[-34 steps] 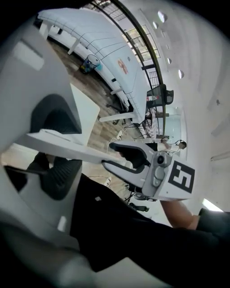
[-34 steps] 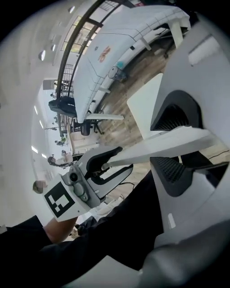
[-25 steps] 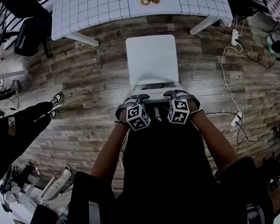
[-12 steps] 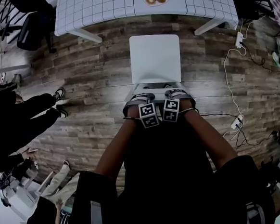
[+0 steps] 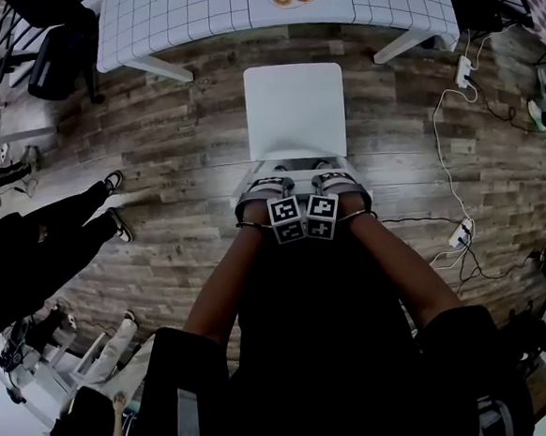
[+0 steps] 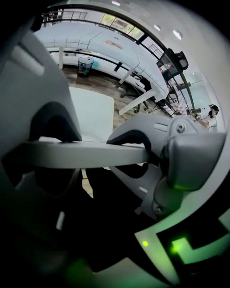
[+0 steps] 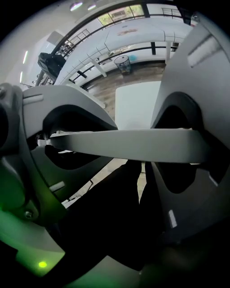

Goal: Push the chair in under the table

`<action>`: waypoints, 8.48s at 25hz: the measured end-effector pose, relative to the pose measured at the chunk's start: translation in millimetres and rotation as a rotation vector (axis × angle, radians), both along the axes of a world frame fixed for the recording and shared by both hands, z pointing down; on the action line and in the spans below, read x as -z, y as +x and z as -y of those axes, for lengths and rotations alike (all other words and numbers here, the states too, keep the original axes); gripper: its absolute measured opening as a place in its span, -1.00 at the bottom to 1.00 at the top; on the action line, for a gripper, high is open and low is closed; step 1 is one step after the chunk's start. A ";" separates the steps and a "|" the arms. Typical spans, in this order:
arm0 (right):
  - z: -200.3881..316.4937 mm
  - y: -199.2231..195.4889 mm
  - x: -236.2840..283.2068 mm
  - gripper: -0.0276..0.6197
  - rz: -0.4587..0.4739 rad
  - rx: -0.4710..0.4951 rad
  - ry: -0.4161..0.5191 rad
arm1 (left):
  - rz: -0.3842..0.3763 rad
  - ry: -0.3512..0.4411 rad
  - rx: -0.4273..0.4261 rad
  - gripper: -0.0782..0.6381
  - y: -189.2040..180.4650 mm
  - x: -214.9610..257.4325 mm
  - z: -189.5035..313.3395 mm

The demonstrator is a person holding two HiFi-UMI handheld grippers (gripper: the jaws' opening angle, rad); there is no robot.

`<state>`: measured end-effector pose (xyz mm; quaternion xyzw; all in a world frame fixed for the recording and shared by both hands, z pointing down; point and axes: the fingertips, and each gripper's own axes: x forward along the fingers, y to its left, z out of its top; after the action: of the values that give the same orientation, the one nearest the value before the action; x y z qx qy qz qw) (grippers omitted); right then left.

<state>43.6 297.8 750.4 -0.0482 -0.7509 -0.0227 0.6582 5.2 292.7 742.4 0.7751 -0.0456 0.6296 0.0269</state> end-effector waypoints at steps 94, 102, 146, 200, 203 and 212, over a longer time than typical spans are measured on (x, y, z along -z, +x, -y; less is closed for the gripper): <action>268.2 -42.9 1.2 -0.65 0.022 0.019 0.096 | -0.085 -0.055 -0.052 -0.53 -36.2 6.6 259.0; 287.3 -41.0 2.4 -0.65 0.022 0.026 0.096 | -0.076 -0.072 -0.057 -0.53 -34.9 6.7 276.5; 441.0 -49.2 2.6 -0.65 0.052 0.052 0.081 | -0.014 -0.125 0.094 -0.50 -44.4 4.1 429.5; 481.8 -67.3 65.5 -0.54 0.200 -0.104 -0.030 | -0.145 -0.069 0.147 -0.42 -49.8 47.9 472.7; 485.8 -64.5 82.8 -0.52 0.244 -0.163 -0.018 | -0.175 -0.045 0.196 -0.40 -50.4 66.3 474.6; 534.5 -40.9 148.1 -0.52 0.436 -0.420 0.049 | -0.459 0.023 0.576 -0.44 -59.0 136.4 508.4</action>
<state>2.7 -236.7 602.3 0.1301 -0.8673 0.0862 0.4726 -53.9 -215.7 605.9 0.8518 -0.2618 0.4052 0.2041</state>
